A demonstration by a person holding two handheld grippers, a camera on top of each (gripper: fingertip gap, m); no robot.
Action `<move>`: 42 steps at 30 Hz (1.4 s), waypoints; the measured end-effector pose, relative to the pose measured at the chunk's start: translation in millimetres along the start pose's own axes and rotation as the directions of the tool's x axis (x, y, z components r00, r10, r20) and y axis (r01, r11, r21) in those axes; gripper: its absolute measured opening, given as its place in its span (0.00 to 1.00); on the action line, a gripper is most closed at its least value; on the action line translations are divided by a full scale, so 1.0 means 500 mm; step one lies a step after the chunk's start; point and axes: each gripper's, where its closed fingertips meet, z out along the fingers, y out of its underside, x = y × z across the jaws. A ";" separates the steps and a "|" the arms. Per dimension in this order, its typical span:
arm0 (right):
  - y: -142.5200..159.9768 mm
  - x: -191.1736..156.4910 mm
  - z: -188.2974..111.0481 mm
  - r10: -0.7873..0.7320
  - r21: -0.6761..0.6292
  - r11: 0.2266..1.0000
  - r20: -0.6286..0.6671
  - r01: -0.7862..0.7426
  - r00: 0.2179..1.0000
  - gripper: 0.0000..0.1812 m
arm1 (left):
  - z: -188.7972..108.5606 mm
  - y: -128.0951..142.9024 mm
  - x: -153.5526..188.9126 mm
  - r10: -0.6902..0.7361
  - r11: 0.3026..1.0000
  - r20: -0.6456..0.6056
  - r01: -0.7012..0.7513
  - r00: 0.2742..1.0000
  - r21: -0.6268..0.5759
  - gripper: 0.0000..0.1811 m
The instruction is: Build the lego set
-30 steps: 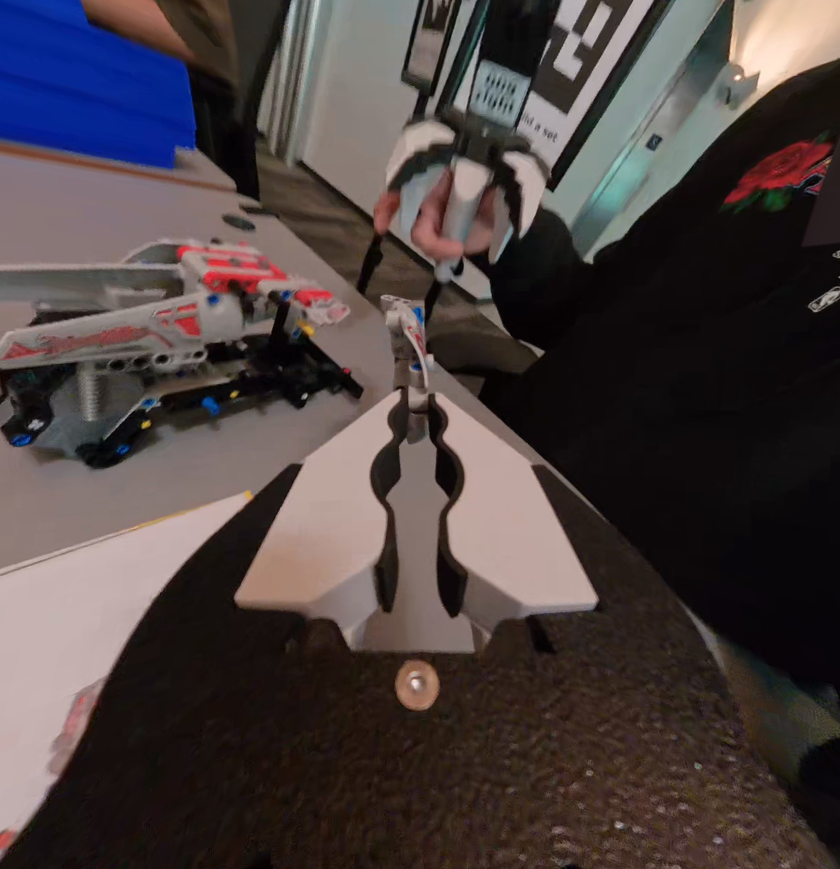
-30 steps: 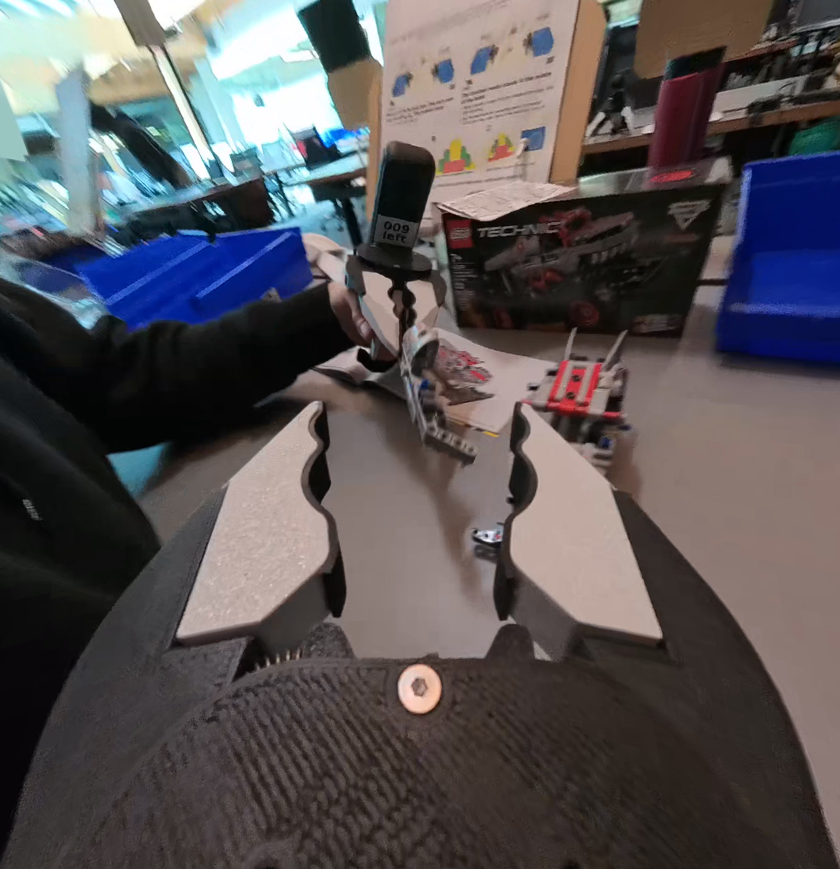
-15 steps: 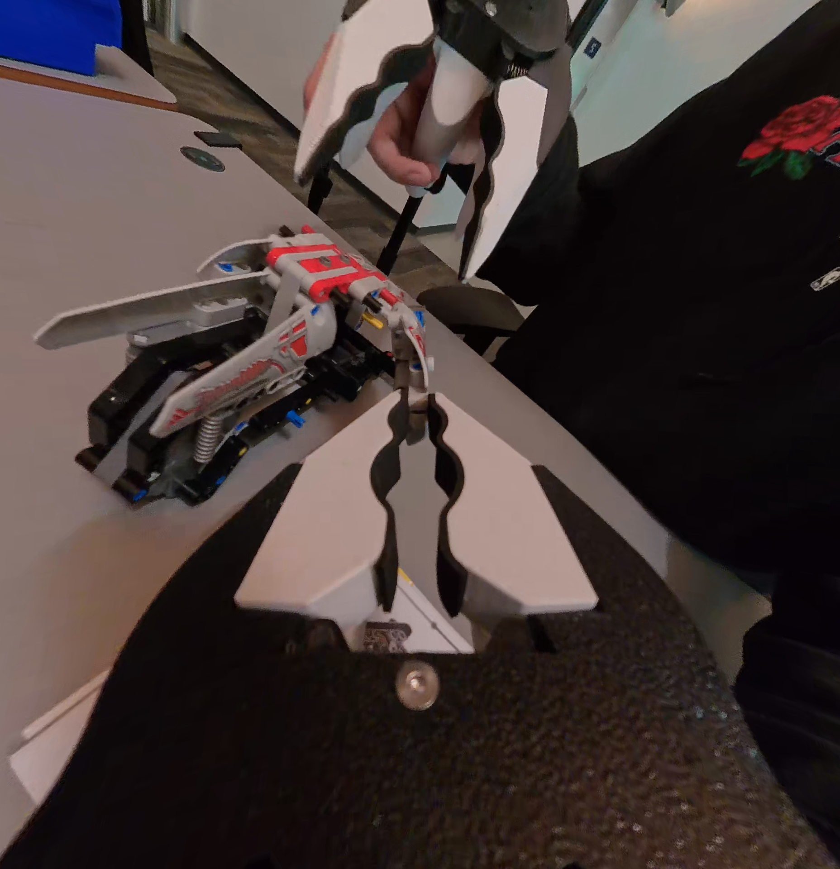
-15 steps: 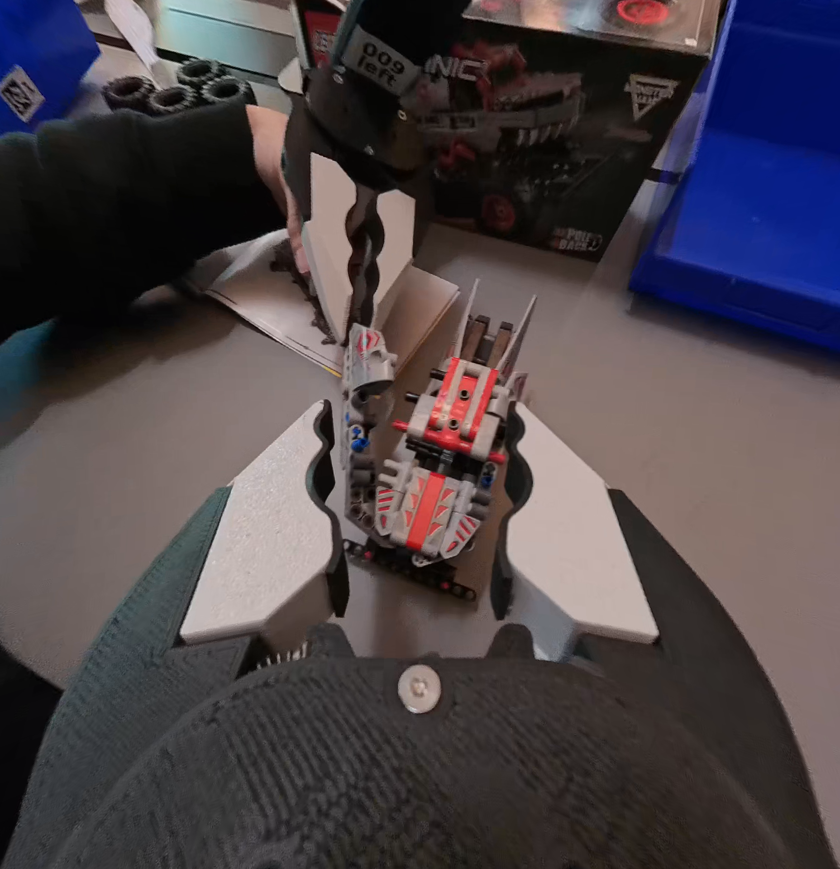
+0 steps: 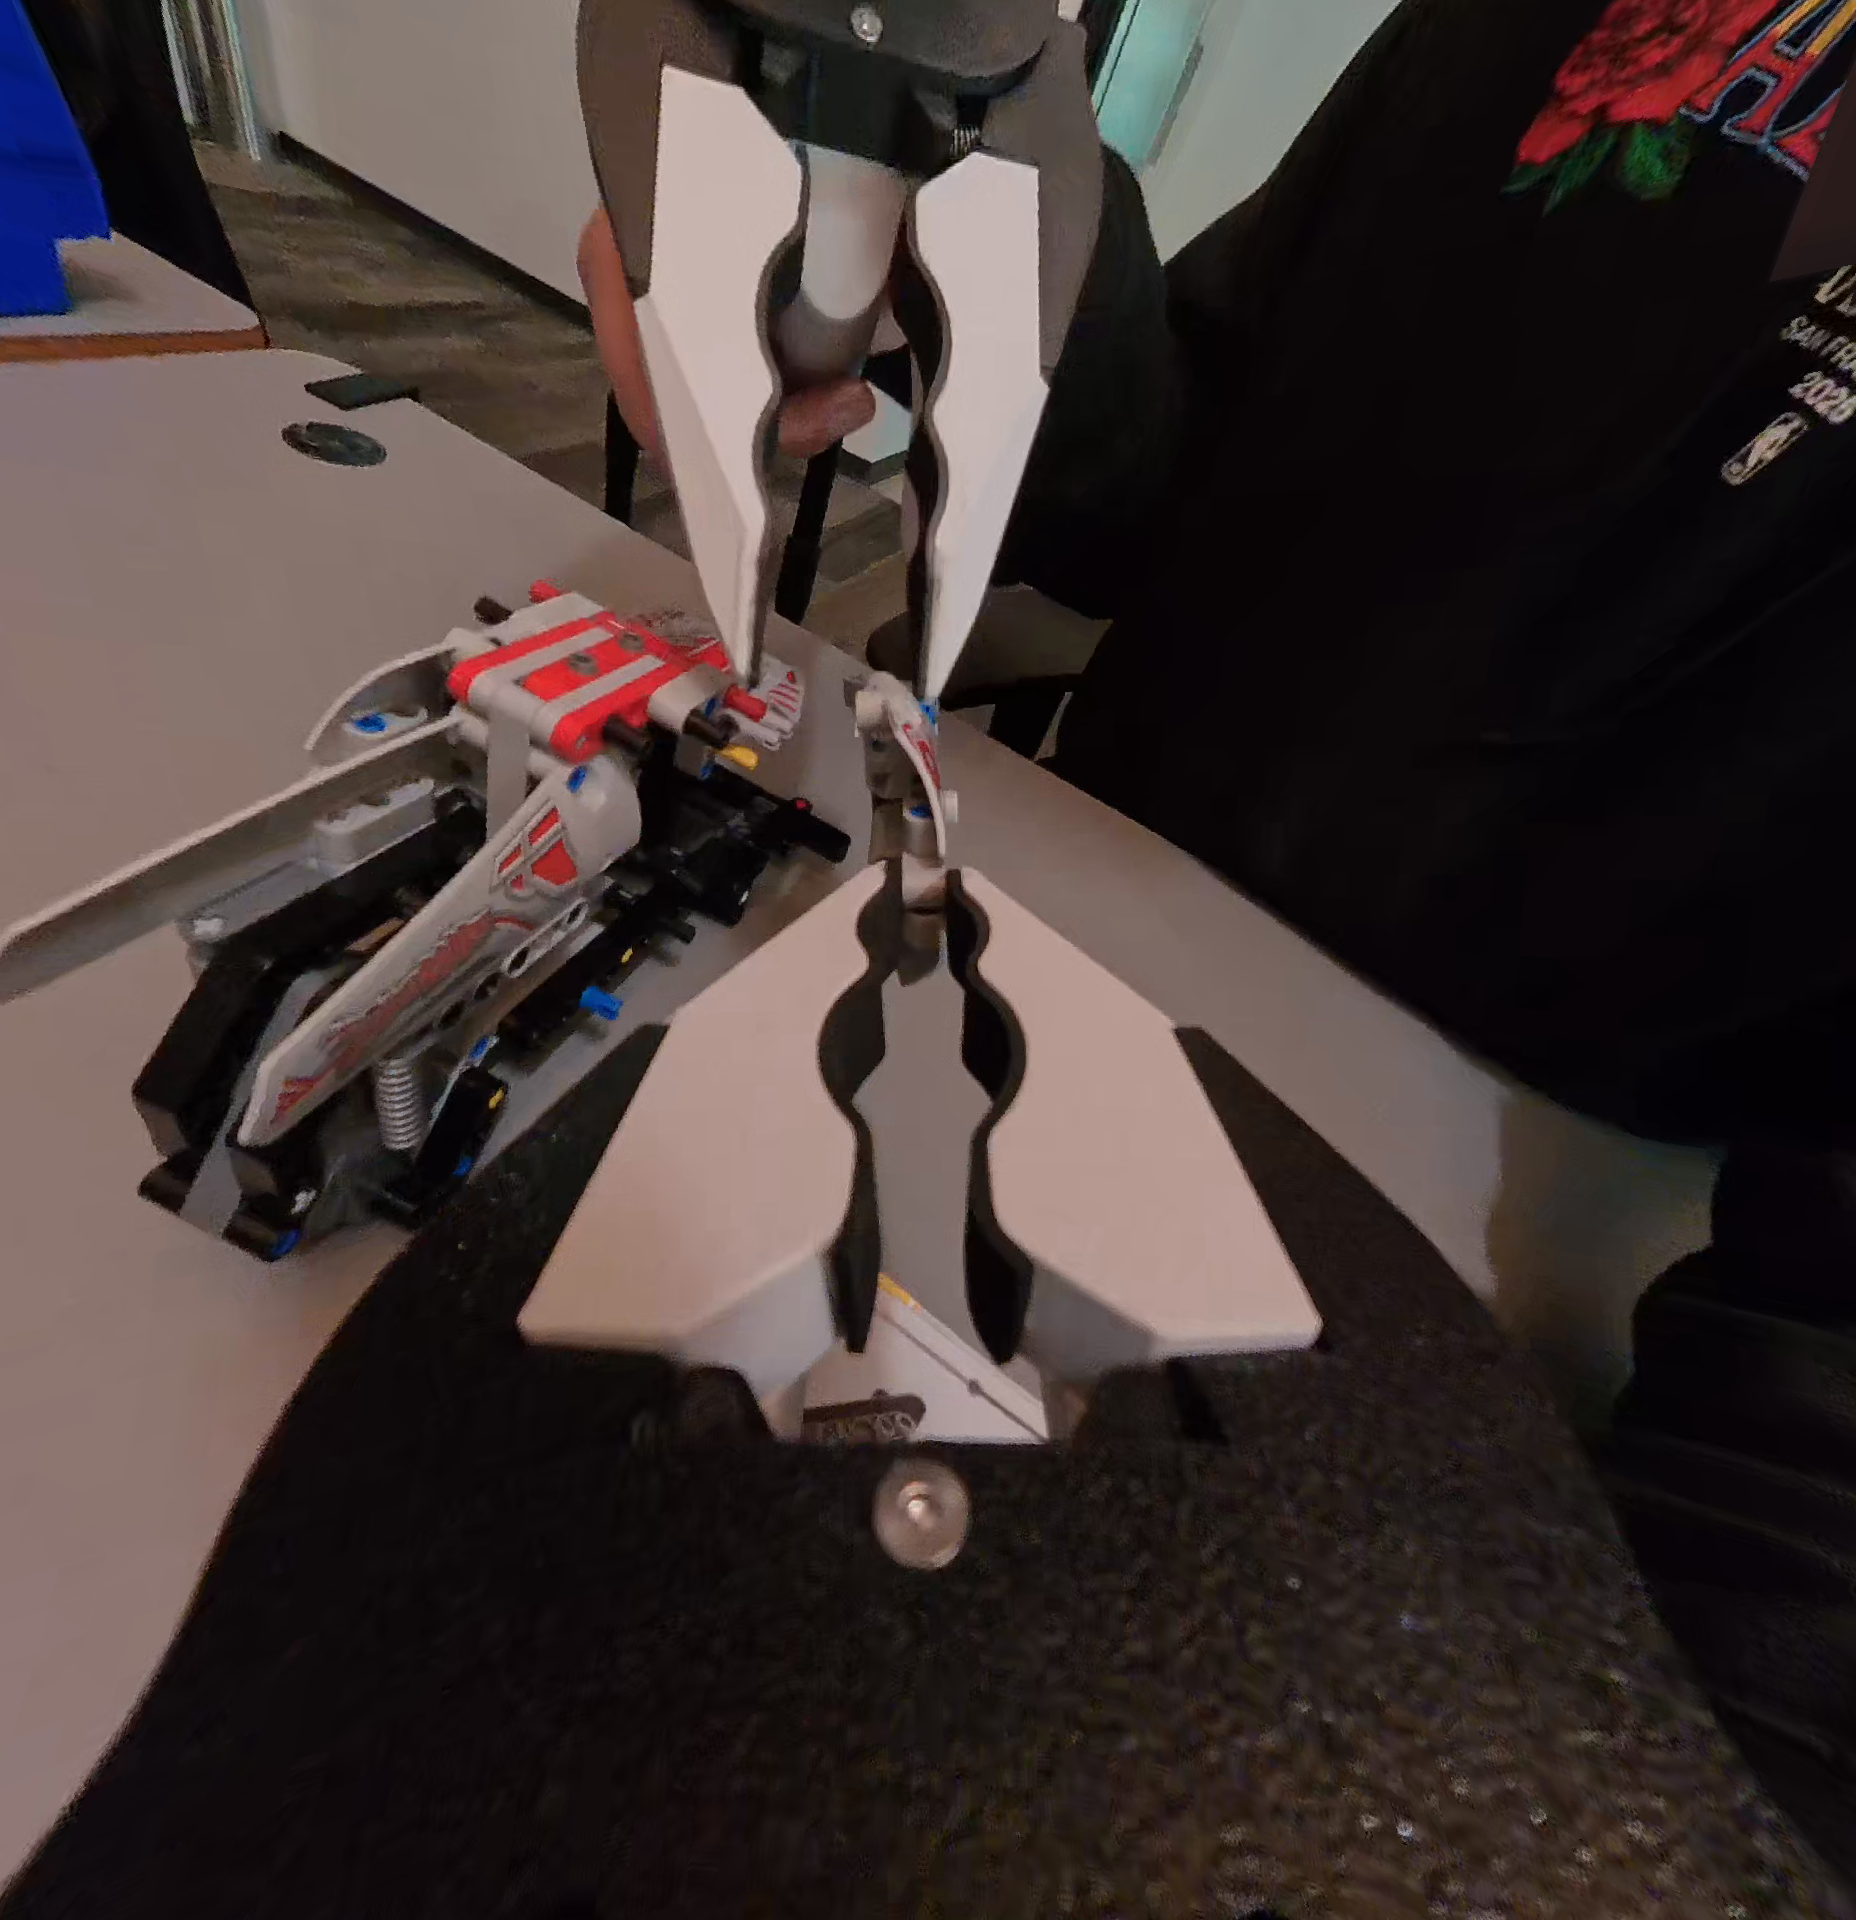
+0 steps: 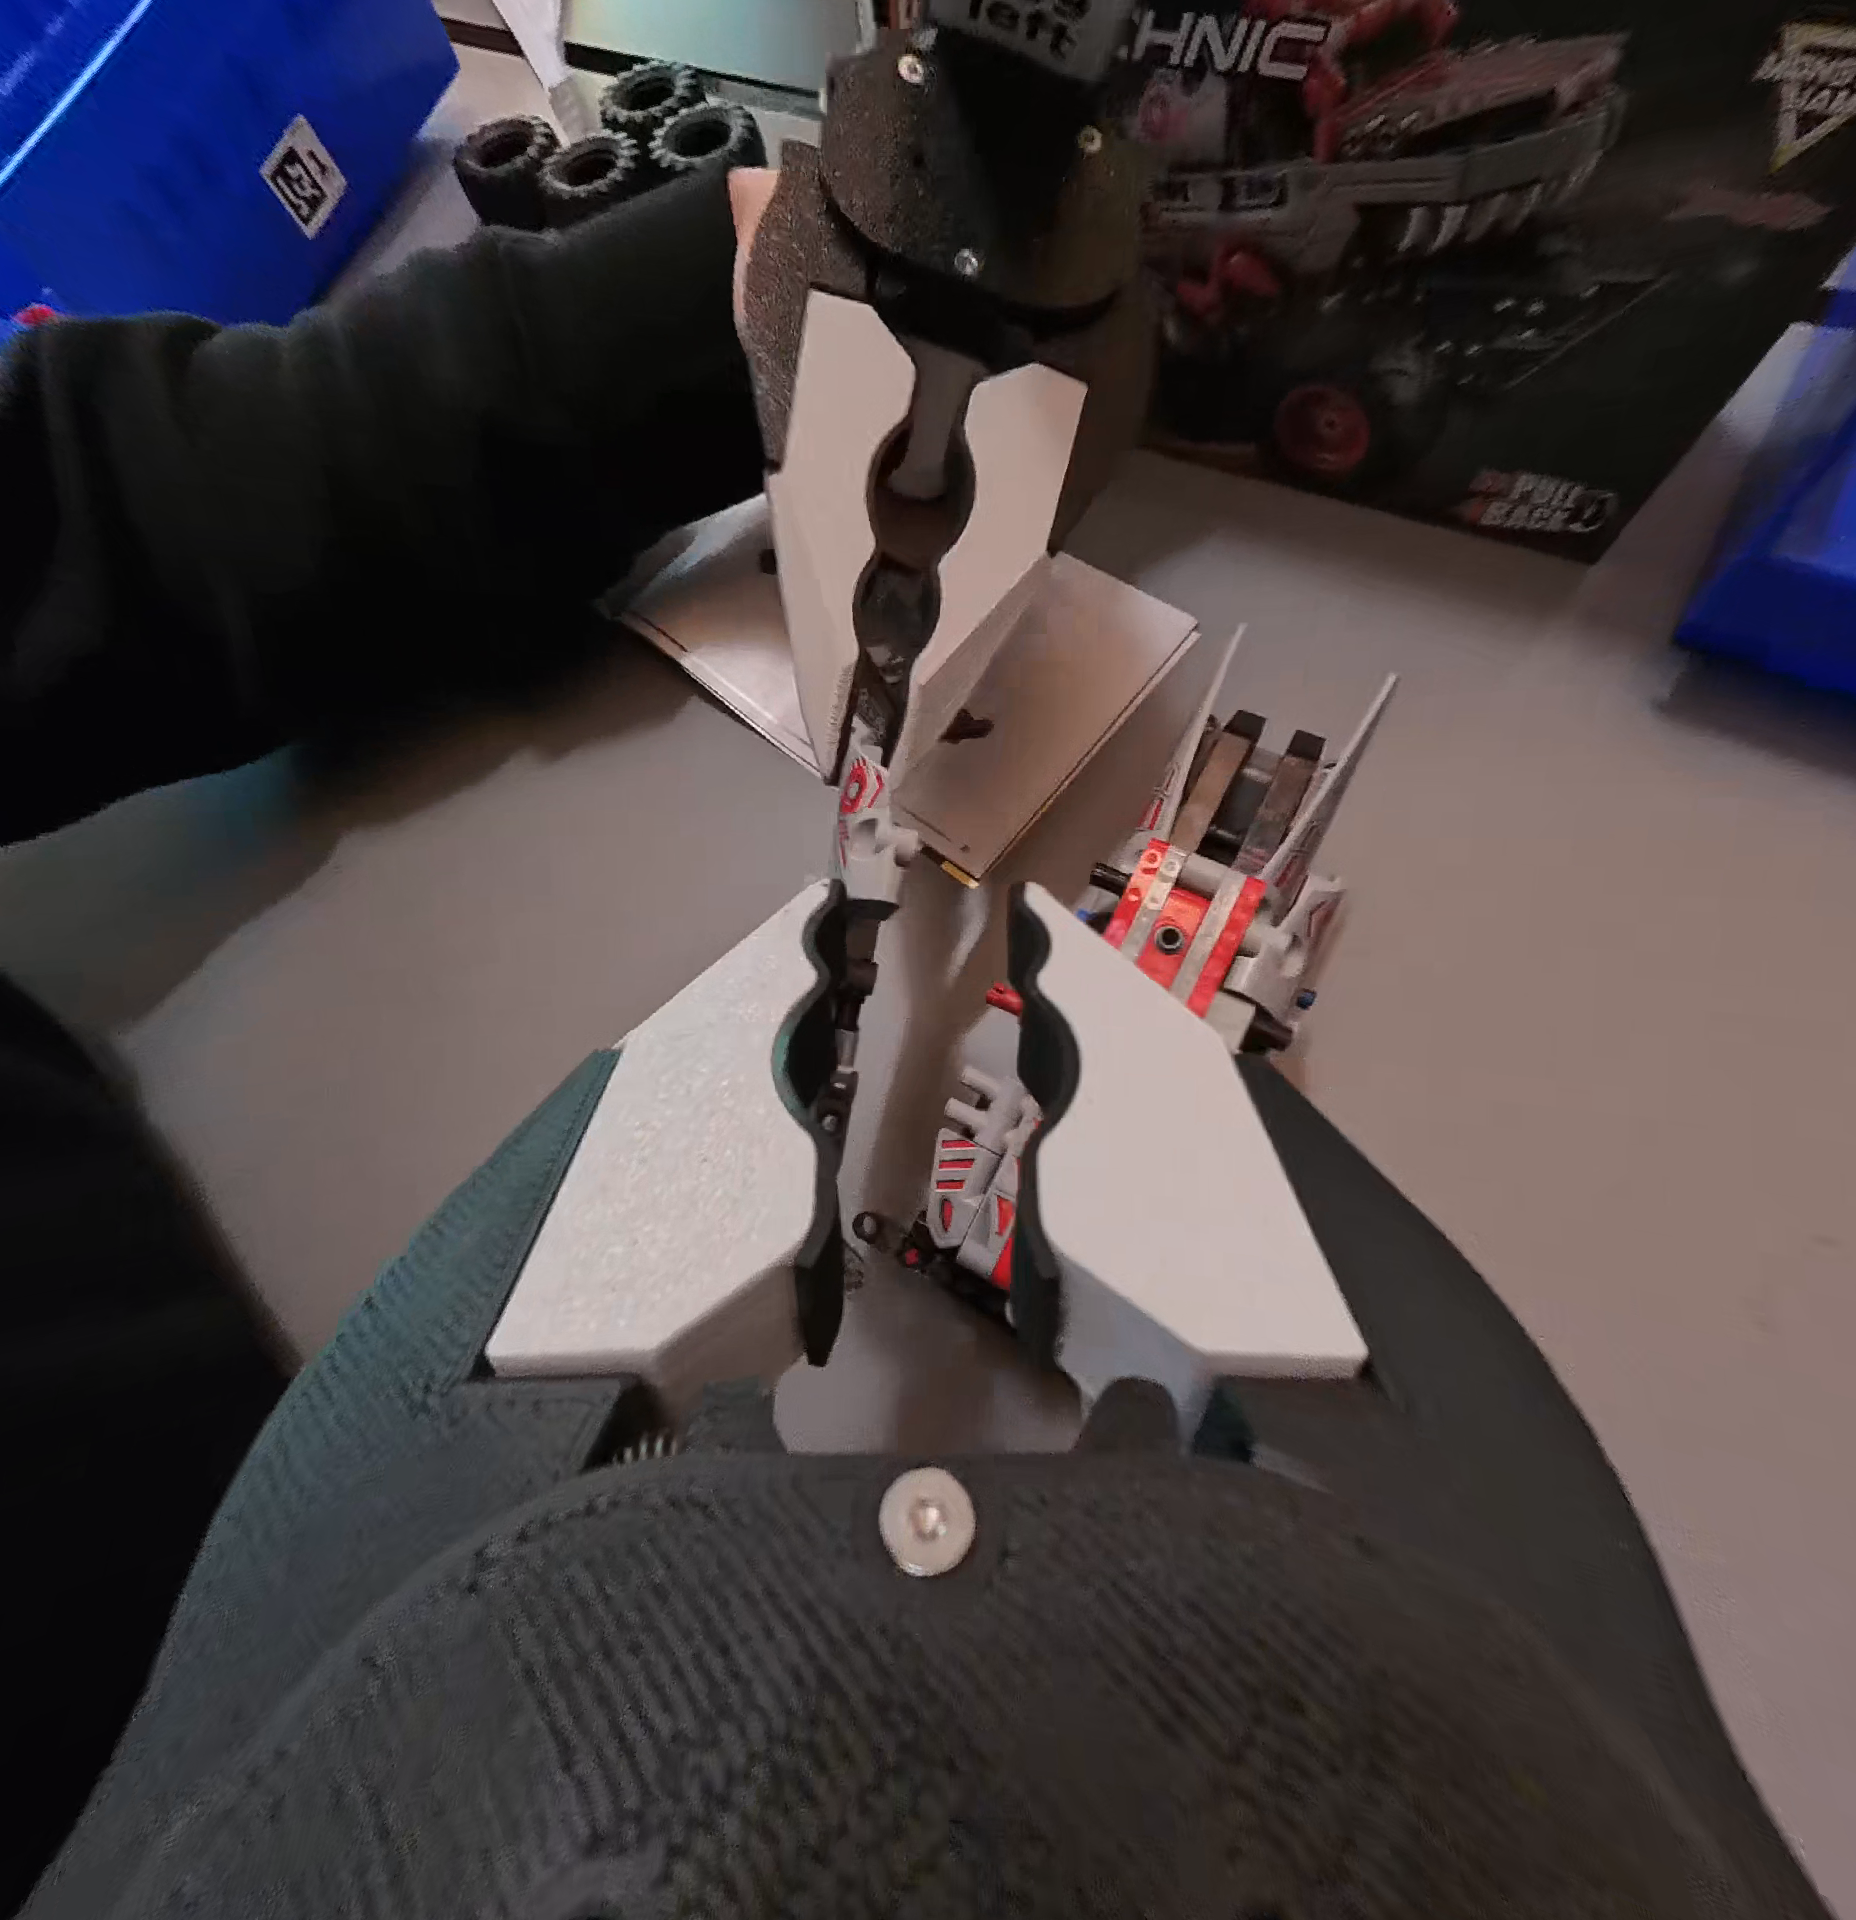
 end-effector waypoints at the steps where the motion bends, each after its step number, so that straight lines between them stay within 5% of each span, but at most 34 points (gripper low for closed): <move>1: 0.002 -0.002 0.001 0.007 -0.004 1.000 0.001 -0.007 1.000 0.15 | 0.000 0.001 0.000 0.008 1.000 0.001 -0.008 1.000 -0.009 0.02; 8: 0.004 -0.019 0.008 0.029 0.036 0.999 0.100 -0.033 0.995 0.06 | -0.002 -0.002 -0.007 0.015 1.000 0.000 -0.015 1.000 -0.010 0.02; 20: -0.008 -0.004 -0.010 0.214 0.127 0.963 0.177 -0.238 0.961 0.05 | -0.002 -0.032 -0.009 0.029 0.993 0.158 -0.046 0.987 0.105 0.03; 28: -0.037 -0.040 -0.017 0.097 0.151 0.979 0.263 -0.140 0.960 0.09 | -0.021 -0.072 0.023 -0.078 0.984 0.011 0.075 0.997 0.160 0.03; 35: -0.078 -0.047 -0.026 0.035 0.196 0.977 0.256 -0.087 0.966 0.07 | -0.041 -0.132 0.044 -0.010 0.997 0.090 0.003 0.996 0.073 0.03; 42: -0.109 -0.049 -0.049 0.209 0.313 0.881 0.415 -0.354 0.886 0.07 | -0.049 -0.164 0.043 -0.042 0.990 0.197 0.014 0.980 0.141 0.04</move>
